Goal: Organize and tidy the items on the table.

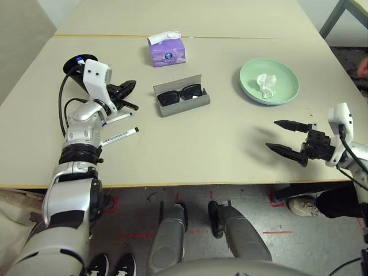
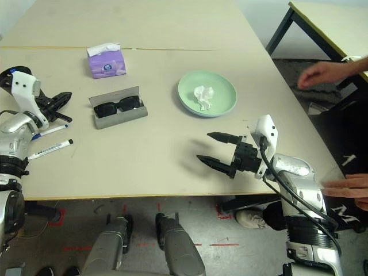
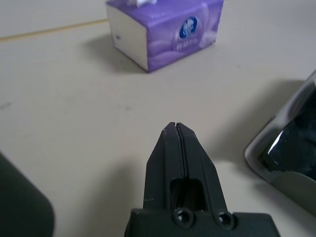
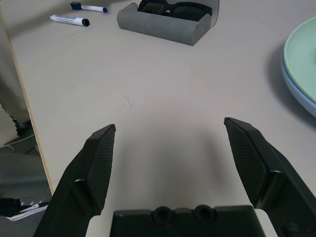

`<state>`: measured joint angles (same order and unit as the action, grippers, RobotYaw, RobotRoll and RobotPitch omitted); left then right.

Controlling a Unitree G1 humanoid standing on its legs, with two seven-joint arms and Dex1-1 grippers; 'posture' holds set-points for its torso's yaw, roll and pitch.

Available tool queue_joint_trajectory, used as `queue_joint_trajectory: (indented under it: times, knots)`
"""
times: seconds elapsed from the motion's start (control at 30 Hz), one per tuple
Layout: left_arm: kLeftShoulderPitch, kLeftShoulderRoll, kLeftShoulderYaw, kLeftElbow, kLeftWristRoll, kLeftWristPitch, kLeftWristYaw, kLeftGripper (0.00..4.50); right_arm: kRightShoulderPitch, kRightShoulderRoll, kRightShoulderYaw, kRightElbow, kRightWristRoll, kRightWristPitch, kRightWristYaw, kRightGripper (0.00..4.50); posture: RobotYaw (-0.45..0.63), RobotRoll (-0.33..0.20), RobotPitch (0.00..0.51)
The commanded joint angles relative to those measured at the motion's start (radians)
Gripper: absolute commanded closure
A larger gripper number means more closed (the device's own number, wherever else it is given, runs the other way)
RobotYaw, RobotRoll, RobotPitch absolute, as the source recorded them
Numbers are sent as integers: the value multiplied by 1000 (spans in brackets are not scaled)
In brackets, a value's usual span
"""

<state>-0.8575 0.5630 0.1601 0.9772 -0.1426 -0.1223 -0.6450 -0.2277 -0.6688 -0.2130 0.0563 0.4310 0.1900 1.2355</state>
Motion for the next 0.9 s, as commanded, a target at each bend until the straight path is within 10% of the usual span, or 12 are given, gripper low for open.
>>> queue_joint_trajectory:
  times: [0.03, 0.9]
  knots:
    - [-31, -15, -14, 66, 27, -38, 5, 4479, 26, -22, 11, -21, 7, 7, -4, 0, -129, 0, 233]
    - [-102, -77, -61, 227, 94, -145, -107, 4479, 80, -56, -3, -99, 43, 50, -62, 0, -167, 0, 227]
